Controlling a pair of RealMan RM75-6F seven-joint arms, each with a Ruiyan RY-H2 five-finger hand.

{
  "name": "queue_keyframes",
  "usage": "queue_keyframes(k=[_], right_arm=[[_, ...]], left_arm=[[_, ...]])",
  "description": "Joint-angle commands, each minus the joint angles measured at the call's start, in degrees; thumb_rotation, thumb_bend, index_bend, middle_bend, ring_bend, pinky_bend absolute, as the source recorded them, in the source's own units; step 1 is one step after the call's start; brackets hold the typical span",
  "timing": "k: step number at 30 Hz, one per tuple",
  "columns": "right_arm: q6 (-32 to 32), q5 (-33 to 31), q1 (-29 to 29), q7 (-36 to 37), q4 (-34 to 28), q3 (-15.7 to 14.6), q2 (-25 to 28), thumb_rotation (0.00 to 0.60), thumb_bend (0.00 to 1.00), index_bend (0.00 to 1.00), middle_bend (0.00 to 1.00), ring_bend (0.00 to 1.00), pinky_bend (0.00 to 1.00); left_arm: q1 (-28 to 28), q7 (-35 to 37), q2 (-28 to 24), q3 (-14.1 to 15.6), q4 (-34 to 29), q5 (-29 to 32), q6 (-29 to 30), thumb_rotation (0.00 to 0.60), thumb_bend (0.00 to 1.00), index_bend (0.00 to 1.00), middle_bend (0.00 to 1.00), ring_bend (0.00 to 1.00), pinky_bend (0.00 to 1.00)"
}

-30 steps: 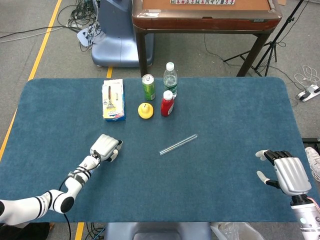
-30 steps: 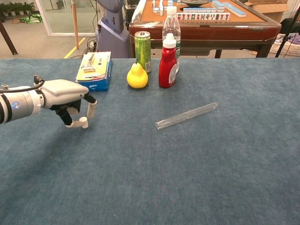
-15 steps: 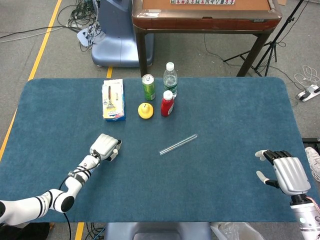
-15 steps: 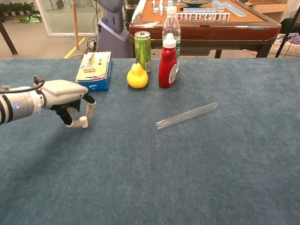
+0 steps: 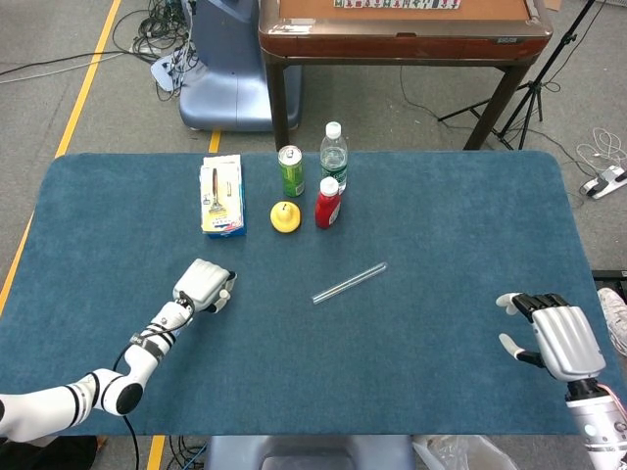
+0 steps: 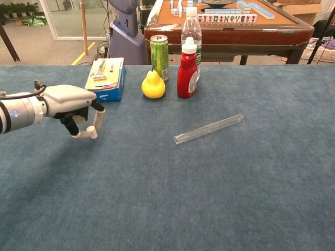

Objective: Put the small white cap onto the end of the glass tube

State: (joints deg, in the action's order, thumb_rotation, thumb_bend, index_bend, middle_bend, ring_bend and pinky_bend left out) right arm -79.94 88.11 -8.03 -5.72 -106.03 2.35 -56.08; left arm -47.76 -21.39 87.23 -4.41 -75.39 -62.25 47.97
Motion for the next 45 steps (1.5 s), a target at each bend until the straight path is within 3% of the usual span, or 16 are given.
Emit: queue_keyframes(k=[1,5,7,10,12,17,23,33,45], right_arm=[[0.89,0.5,-0.86,-0.41,-0.24,0.23,-0.08,0.6,0.24,0.38,0.46,0.45,0.42],[3.58,1.19,-3.36,-1.29,-0.9,1.07,-0.23,0.6,0.24,0.38,0.48,0.47,0.47],[5.85,1.65,-5.47,-2.06,-1.33,1.81,-0.47,0.6,0.24,0.38,0.5,0.51,0.54],[9.96,2.09,-9.33,-2.69,-1.38,3.22,-1.36,0.6,0.24,0.38,0.61,0.69,0.86],[13.14,1.53,-12.15,-2.83,-1.33,4.36,-2.24,0.6,0.24,0.38,0.71,0.81,0.99],[20.55,-1.02,-19.24,-4.55,0.11,7.31,-6.16,0.6,0.24,0.38,0.89,0.98,1.0],[28.75,-5.67,-26.88,-7.2,5.19,9.46,-12.29,0.6,0.24,0.38,0.96,1.0,1.0],[35.52,-14.34,-34.93,-13.11,14.02,10.5,-21.41,0.6,0.18,0.38,0.99,1.0,1.0],[37.89,-19.56,-40.66,-16.71,25.41,9.45,-31.02,0.6,0.2,0.42,1.0,1.0,1.0]], left_arm=[[0.44,0.03,-1.68,-0.42,-1.77,-0.58,1.08,0.6,0.29,0.54,1.0,1.0,1.0],[1.08,-0.35,-4.44,-0.89,-5.09,-0.92,2.58,0.6,0.29,0.54,1.0,1.0,1.0],[1.4,-0.88,-6.02,-1.01,-7.09,-1.07,3.34,0.6,0.29,0.54,1.0,1.0,1.0],[1.79,-1.97,-8.24,-1.12,-10.11,-1.08,4.3,0.6,0.29,0.53,1.0,1.0,1.0],[2.0,-2.88,-9.78,-1.12,-12.43,-0.83,4.71,0.6,0.29,0.53,1.0,1.0,1.0],[2.37,-5.48,-12.68,-0.91,-17.25,-0.41,5.9,0.6,0.29,0.53,1.0,1.0,1.0],[2.67,-7.86,-15.2,-0.94,-21.86,0.65,7.17,0.6,0.29,0.53,1.0,1.0,1.0],[2.66,-9.32,-16.97,-0.81,-24.21,2.09,7.43,0.6,0.29,0.53,1.0,1.0,1.0],[2.8,-8.47,-16.75,-0.56,-23.59,1.8,7.37,0.6,0.29,0.53,1.0,1.0,1.0]])
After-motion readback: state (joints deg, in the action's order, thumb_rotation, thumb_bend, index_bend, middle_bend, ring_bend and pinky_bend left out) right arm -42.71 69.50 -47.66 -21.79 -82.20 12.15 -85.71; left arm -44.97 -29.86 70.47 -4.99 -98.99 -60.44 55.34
